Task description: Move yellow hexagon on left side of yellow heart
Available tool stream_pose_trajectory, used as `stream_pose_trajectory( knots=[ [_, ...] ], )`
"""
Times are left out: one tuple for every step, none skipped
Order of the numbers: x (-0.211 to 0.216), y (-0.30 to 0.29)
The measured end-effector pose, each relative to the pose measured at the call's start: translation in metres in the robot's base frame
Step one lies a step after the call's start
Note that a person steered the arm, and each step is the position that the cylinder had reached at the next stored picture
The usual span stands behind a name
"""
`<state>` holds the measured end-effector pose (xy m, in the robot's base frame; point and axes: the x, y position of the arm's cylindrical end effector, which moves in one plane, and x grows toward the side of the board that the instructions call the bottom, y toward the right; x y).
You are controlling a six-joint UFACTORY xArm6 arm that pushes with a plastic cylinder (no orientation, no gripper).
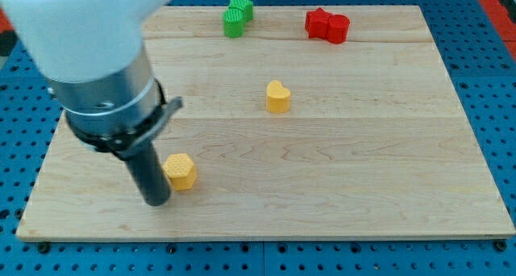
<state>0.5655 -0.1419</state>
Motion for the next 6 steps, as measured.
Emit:
stream_pose_trajectory(
  knots=[
    [-0.015, 0.036],
    [-0.015, 0.119],
    [-0.027, 0.117],
    [-0.071, 0.087],
    [-0.089, 0.065],
    [-0.113, 0.036]
  ],
)
